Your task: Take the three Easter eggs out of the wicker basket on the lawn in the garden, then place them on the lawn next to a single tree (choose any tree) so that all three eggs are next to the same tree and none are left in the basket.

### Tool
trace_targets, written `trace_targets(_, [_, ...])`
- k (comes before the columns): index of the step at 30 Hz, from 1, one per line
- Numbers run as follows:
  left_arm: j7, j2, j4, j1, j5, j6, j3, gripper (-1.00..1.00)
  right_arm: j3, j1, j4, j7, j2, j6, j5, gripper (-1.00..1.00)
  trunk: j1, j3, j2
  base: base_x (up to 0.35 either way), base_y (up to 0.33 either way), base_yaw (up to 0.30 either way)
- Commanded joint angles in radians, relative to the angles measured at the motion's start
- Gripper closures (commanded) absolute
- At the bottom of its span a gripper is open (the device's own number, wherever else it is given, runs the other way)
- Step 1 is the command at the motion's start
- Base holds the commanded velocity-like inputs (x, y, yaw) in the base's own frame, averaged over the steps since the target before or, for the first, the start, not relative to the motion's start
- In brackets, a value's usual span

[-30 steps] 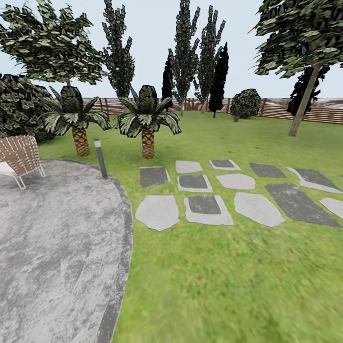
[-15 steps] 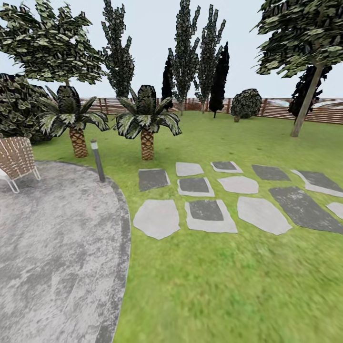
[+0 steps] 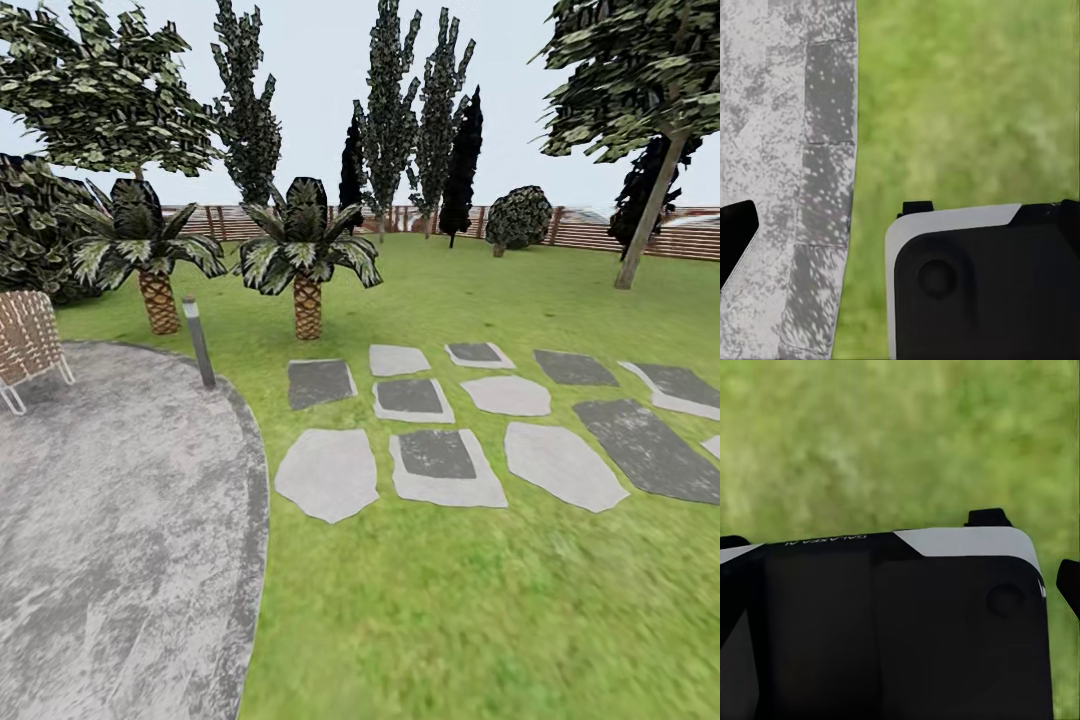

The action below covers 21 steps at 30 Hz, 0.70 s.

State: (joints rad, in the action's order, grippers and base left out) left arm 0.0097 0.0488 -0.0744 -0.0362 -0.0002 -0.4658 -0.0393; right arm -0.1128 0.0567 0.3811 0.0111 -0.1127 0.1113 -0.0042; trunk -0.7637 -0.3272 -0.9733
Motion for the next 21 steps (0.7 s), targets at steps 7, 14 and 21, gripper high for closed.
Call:
trace_targets(7, [0.002,0.000,0.001,-0.001,-0.001,-0.004,-0.005,-1.00,-0.005,0.000,0.002,0.001,-0.001,0.005,0.000,-1.00,-0.001,-0.001,-0.001,0.336,0.000,0.000])
trace_targets(14, [0.002,-0.001,0.001,-0.001,-0.002,-0.004,-0.006,-1.00,-0.006,0.000,0.002,0.001,-0.001,0.005,0.000,-1.00,-0.001,-0.001,-0.001,0.336,0.000,0.000])
trace_targets(21, [0.003,-0.001,0.001,-0.001,-0.003,-0.003,-0.007,-1.00,-0.006,0.000,0.002,0.001,-0.001,0.005,0.000,-1.00,-0.001,-0.001,-0.001,0.336,0.000,-0.011])
